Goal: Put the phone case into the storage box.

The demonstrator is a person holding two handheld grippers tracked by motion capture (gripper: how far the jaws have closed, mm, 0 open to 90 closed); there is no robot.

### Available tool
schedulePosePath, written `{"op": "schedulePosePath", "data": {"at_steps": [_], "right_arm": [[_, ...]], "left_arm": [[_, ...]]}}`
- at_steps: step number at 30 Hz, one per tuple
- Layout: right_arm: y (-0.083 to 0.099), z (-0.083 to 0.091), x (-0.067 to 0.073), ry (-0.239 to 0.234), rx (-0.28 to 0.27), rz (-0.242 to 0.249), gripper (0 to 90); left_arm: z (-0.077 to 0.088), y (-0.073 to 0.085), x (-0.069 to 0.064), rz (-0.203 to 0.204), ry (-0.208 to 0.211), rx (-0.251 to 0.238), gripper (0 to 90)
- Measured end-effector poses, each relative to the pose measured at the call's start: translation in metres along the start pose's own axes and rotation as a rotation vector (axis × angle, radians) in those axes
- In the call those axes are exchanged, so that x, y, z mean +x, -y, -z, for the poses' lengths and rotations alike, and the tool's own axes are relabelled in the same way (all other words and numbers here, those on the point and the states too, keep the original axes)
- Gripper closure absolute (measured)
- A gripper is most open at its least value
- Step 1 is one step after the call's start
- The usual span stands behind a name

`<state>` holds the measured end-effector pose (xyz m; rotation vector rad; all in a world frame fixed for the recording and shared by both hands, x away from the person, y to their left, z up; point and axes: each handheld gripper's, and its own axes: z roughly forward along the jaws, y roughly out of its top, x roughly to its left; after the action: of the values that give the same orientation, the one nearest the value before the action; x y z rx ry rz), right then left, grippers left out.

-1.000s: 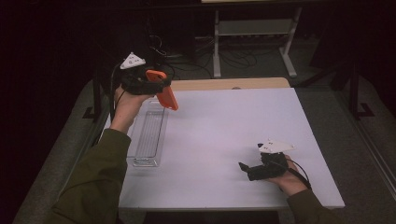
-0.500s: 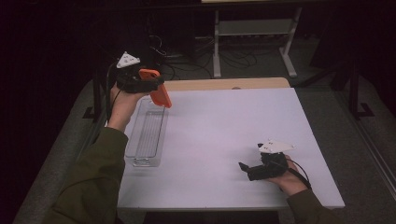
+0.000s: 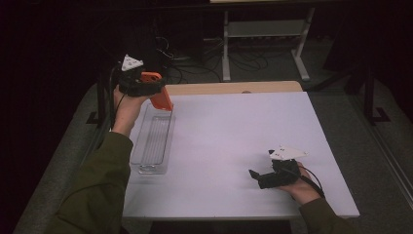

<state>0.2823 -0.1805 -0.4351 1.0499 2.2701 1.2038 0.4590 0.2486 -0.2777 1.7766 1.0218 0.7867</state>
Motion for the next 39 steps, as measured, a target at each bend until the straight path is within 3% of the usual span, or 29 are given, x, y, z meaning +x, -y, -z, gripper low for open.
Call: {"op": "schedulePosePath", "data": {"at_steps": [15, 28, 30, 39], "right_arm": [[0.0, 0.0, 0.0, -0.001, -0.003, 0.002, 0.2], [0.0, 0.001, -0.001, 0.0, -0.003, -0.002, 0.2], [0.0, 0.001, 0.0, -0.002, -0.001, -0.006, 0.3], [0.0, 0.001, 0.0, -0.002, -0.001, -0.009, 0.3]], "left_arm": [[-0.015, 0.012, 0.004, 0.035, -0.113, 0.046, 14.6], [-0.029, 0.028, 0.008, 0.035, -0.154, 0.109, 14.4], [-0.032, 0.03, 0.007, 0.05, -0.158, 0.098, 14.5], [-0.04, 0.036, 0.005, 0.045, -0.177, 0.117, 14.4]]}}
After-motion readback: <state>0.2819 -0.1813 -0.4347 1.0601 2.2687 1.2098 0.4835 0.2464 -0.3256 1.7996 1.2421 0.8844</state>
